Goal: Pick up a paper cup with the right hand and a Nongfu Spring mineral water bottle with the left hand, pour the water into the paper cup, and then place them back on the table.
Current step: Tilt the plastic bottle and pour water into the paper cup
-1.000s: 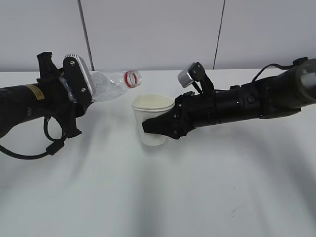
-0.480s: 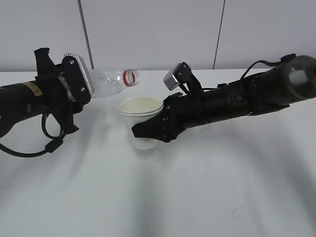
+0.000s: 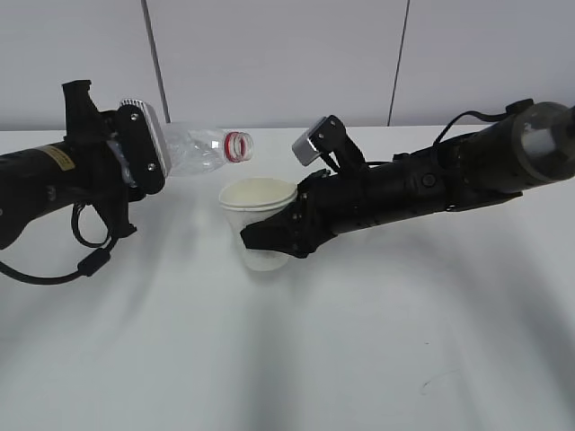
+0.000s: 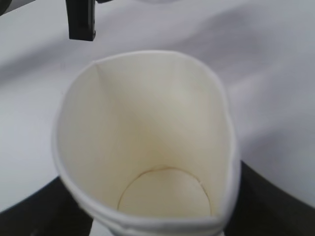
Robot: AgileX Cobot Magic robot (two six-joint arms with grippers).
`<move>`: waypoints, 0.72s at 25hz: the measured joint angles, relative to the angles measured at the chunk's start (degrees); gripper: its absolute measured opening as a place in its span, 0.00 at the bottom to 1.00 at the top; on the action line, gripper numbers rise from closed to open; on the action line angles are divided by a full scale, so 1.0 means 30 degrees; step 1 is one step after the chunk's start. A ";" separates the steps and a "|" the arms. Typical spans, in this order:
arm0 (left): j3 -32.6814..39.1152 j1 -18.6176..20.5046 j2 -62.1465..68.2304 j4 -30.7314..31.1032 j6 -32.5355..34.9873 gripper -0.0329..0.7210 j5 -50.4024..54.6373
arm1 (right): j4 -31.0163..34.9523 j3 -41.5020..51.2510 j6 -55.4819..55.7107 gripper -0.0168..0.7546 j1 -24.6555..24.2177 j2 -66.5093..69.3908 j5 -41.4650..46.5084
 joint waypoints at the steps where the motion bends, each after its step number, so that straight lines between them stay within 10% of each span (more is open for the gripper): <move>1: 0.0000 0.0000 0.0000 0.0000 0.0207 0.54 -0.0233 | 0.0000 0.0000 0.0031 0.68 0.0000 0.0000 0.0081; 18: 0.0000 0.0000 0.0000 -0.0113 0.3272 0.54 -0.1206 | 0.0016 0.0000 0.0044 0.68 0.0000 0.0000 0.0180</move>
